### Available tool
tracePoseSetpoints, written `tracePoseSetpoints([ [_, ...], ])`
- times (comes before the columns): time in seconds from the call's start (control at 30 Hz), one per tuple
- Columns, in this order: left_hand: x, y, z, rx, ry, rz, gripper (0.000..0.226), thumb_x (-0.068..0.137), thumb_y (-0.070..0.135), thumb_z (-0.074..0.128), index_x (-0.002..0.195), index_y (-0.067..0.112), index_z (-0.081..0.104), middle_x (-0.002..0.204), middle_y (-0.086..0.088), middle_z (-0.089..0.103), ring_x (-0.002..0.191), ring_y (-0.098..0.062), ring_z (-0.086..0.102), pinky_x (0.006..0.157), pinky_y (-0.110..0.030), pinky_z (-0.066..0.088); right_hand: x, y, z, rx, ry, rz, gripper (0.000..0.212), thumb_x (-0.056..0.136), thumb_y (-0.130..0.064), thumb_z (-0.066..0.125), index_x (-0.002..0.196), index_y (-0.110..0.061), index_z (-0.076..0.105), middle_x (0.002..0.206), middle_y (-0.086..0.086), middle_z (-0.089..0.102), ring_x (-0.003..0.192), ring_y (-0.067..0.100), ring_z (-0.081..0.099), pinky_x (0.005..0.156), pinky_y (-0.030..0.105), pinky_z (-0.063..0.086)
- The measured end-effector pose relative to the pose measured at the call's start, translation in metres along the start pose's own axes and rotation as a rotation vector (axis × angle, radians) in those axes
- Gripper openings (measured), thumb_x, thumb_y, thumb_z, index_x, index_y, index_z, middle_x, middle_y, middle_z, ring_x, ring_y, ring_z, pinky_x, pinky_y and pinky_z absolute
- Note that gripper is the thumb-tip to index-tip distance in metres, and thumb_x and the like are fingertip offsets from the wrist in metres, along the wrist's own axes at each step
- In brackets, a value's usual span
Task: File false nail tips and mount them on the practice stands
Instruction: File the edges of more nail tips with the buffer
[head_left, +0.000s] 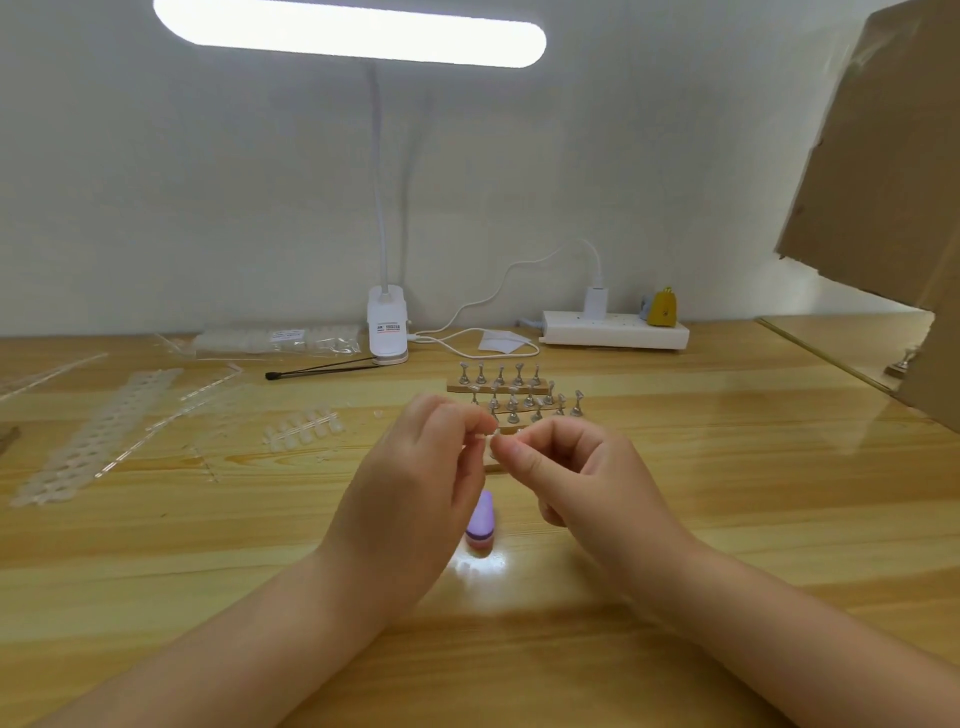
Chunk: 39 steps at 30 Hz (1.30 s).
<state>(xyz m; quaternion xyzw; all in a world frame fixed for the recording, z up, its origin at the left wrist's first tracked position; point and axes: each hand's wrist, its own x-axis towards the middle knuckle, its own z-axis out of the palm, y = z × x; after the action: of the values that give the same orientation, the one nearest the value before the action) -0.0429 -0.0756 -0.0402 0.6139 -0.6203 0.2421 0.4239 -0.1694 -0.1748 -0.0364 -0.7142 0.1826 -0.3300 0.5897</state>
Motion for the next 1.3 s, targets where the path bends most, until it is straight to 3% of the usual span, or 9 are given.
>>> tracePoseSetpoints([
  [0.2,0.002,-0.008,-0.003,0.216,-0.106,0.126,0.028,0.071,-0.015,0.072,0.095,-0.001,0.068,0.087,-0.013,0.064,0.069,-0.026,0.061,0.057,-0.035,0.053,0.003,0.002,-0.003,-0.094,0.017,-0.031,0.011,0.086,-0.021,0.070,0.080,-0.012,0.070,0.052,-0.016,0.055,0.047,-0.002,0.047,0.049,0.009,0.036],
  [0.33,0.007,-0.029,-0.005,0.305,-0.212,-0.132,0.031,0.071,-0.017,0.068,0.094,0.004,0.068,0.087,-0.011,0.063,0.068,-0.031,0.059,0.057,-0.034,0.048,0.008,0.004,-0.013,-0.262,0.073,-0.050,0.015,0.086,-0.024,0.070,0.074,-0.016,0.067,0.053,-0.014,0.053,0.049,-0.003,0.044,0.051,0.012,0.038],
  [0.43,0.003,-0.048,-0.006,0.219,-0.274,-0.388,0.021,0.091,0.004,0.056,0.106,0.013,0.068,0.102,-0.003,0.066,0.089,-0.024,0.061,0.074,-0.030,0.044,0.013,0.006,-0.020,-0.269,0.054,0.022,0.016,0.086,-0.027,0.070,0.076,-0.015,0.067,0.049,-0.016,0.053,0.047,-0.003,0.045,0.050,0.011,0.038],
  [0.57,-0.001,-0.055,-0.003,0.371,-0.402,-0.487,0.026,0.096,0.027,0.051,0.120,0.023,0.060,0.120,0.003,0.060,0.111,-0.020,0.051,0.092,-0.030,0.040,0.014,0.011,-0.021,-0.209,0.046,0.073,0.013,0.082,-0.031,0.074,0.076,-0.019,0.072,0.051,-0.015,0.056,0.047,0.000,0.050,0.047,0.013,0.040],
  [0.77,0.003,-0.013,0.002,0.362,-0.430,-0.404,0.051,0.076,0.073,0.032,0.094,0.033,0.057,0.084,0.016,0.054,0.082,-0.009,0.050,0.061,-0.027,0.035,0.015,0.017,-0.019,-0.034,0.027,0.118,0.012,0.072,-0.030,0.081,0.074,-0.020,0.076,0.053,-0.011,0.055,0.046,0.005,0.047,0.043,0.017,0.037],
  [0.9,-0.005,-0.002,0.006,0.274,-0.503,-0.360,0.026,0.087,0.054,0.048,0.090,0.029,0.058,0.089,0.015,0.055,0.086,-0.008,0.052,0.070,-0.026,0.046,0.017,0.017,-0.020,0.055,0.021,0.175,0.026,0.060,-0.037,0.082,0.073,-0.016,0.075,0.055,-0.004,0.055,0.048,0.007,0.047,0.040,0.019,0.036],
  [1.03,-0.003,-0.011,0.005,0.119,-0.247,-0.317,0.005,0.092,0.030,0.056,0.096,0.027,0.057,0.090,0.013,0.053,0.081,-0.005,0.051,0.067,-0.015,0.038,0.019,0.016,-0.021,0.281,0.018,0.273,0.021,0.064,-0.026,0.078,0.077,-0.010,0.076,0.061,-0.002,0.058,0.047,0.006,0.045,0.036,0.016,0.033],
  [1.17,-0.002,-0.008,0.007,-0.074,-0.053,-0.185,0.022,0.092,0.016,0.062,0.114,0.017,0.060,0.094,0.013,0.053,0.082,0.001,0.051,0.073,-0.004,0.038,0.019,0.017,-0.017,0.376,-0.035,0.330,0.016,0.073,-0.021,0.071,0.079,-0.008,0.076,0.062,-0.001,0.057,0.047,0.006,0.045,0.034,0.015,0.032],
  [1.3,-0.006,-0.009,0.012,-0.138,-0.098,-0.044,0.025,0.091,0.019,0.056,0.115,0.014,0.060,0.103,0.002,0.057,0.086,-0.006,0.053,0.078,-0.014,0.045,0.018,0.017,-0.012,0.464,-0.107,0.365,0.010,0.076,-0.017,0.066,0.077,-0.008,0.068,0.063,0.001,0.052,0.046,0.006,0.044,0.032,0.014,0.029],
])
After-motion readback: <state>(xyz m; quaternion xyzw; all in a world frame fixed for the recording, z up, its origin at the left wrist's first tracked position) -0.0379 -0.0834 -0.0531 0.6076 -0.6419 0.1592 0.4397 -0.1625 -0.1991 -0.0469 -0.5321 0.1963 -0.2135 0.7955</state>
